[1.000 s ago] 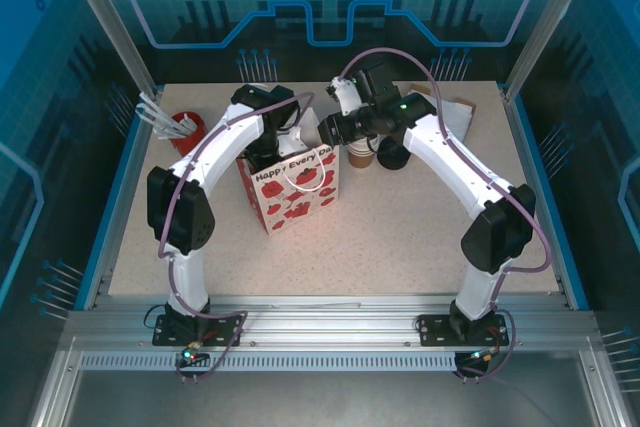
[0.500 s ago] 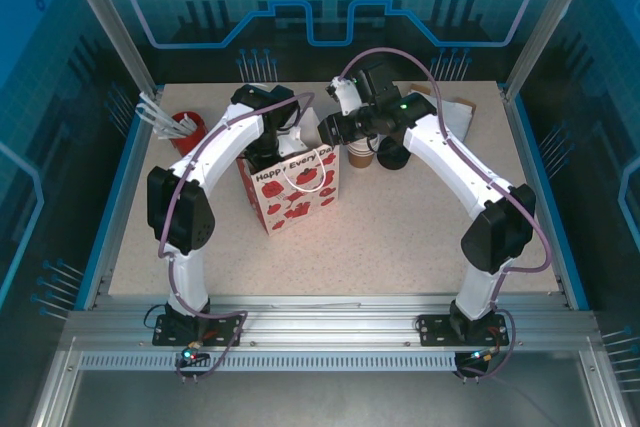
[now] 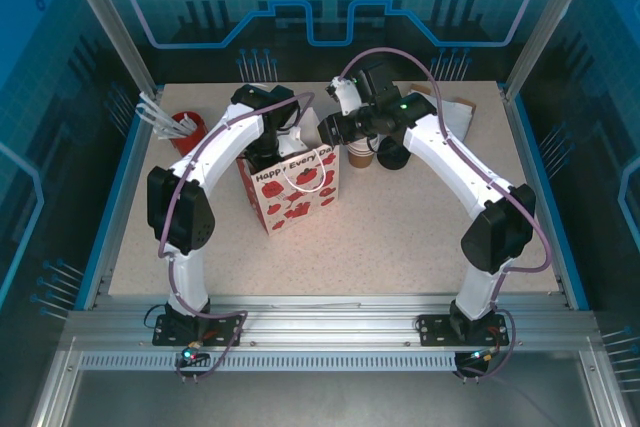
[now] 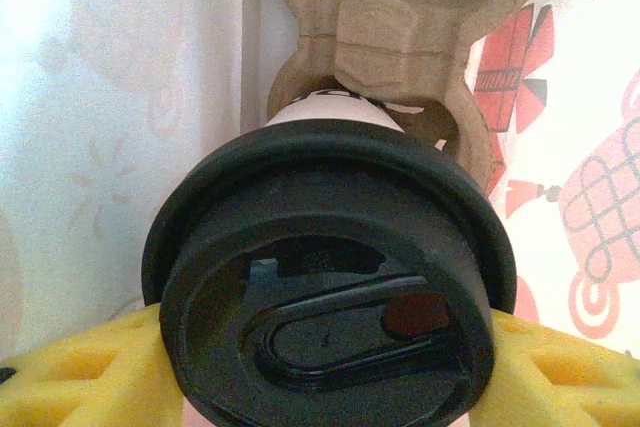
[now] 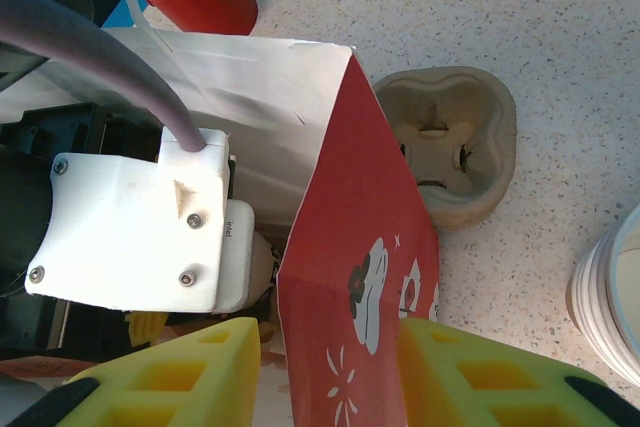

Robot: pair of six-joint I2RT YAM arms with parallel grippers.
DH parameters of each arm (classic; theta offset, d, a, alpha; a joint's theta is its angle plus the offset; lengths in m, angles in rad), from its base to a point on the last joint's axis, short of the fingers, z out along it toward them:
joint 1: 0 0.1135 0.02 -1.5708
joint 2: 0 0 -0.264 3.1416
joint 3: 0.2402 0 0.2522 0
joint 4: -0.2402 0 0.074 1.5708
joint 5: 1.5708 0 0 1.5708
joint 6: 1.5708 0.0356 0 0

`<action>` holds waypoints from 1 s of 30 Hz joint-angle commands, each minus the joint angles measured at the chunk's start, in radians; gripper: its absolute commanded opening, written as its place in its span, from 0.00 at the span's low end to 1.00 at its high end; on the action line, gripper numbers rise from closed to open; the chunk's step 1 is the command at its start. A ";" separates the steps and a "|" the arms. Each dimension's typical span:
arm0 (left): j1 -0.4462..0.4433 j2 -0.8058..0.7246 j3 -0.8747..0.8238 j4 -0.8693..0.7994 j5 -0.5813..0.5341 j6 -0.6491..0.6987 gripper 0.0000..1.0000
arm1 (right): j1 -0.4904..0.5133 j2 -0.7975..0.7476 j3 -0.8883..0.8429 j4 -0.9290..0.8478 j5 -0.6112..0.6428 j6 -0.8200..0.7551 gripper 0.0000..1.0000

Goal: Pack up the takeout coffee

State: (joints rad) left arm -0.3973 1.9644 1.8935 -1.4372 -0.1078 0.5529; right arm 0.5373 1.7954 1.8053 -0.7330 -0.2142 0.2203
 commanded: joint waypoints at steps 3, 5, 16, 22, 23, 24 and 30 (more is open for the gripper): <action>0.006 -0.014 0.030 -0.039 0.031 0.013 0.50 | -0.008 -0.010 0.000 -0.006 -0.013 0.010 0.42; 0.006 -0.016 0.031 -0.041 0.031 0.015 0.50 | -0.008 -0.010 -0.001 -0.005 -0.015 0.010 0.42; 0.006 -0.032 0.039 -0.056 0.050 0.018 0.50 | -0.008 -0.011 -0.001 -0.004 -0.014 0.009 0.42; 0.007 -0.053 0.044 -0.067 0.059 0.017 0.50 | -0.008 -0.009 0.000 -0.004 -0.013 0.010 0.42; 0.007 -0.056 0.045 -0.071 0.062 0.018 0.50 | -0.009 -0.009 0.000 -0.005 -0.014 0.010 0.42; 0.008 -0.058 0.045 -0.074 0.064 0.019 0.49 | -0.008 -0.010 0.001 -0.005 -0.014 0.009 0.42; 0.016 -0.069 0.061 -0.097 0.082 0.025 0.49 | -0.008 -0.012 -0.005 -0.001 -0.016 0.008 0.42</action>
State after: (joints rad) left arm -0.3946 1.9381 1.9125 -1.4895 -0.0631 0.5541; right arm 0.5373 1.7954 1.8053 -0.7330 -0.2146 0.2203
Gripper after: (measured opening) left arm 0.638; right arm 0.422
